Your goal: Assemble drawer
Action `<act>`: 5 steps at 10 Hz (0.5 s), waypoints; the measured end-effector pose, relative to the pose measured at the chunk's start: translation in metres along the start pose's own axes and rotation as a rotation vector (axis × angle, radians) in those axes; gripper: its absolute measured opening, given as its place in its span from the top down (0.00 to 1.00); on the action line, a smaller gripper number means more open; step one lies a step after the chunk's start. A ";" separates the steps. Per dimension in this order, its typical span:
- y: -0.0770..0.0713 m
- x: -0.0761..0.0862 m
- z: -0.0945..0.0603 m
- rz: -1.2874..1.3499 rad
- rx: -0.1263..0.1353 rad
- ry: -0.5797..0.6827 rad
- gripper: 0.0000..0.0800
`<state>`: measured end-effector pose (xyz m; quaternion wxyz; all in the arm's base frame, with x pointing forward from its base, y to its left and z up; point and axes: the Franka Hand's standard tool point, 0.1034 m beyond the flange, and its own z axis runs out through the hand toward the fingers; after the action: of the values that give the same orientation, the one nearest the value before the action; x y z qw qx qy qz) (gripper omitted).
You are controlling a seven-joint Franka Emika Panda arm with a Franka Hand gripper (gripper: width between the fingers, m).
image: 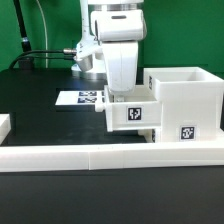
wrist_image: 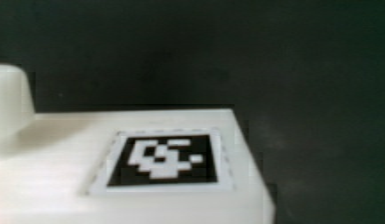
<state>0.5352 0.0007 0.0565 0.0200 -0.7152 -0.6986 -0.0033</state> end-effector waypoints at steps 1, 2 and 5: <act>0.000 0.000 0.000 0.000 0.000 0.000 0.95; 0.000 0.001 0.000 -0.009 0.001 0.000 0.95; 0.001 0.007 0.000 -0.051 -0.002 -0.009 0.95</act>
Offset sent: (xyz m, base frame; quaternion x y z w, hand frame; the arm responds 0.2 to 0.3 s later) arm -0.0048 0.0205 -0.0043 0.0292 -0.0116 -0.0979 0.9947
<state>0.5360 0.0078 0.0565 0.0162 -0.6973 -0.7166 -0.0013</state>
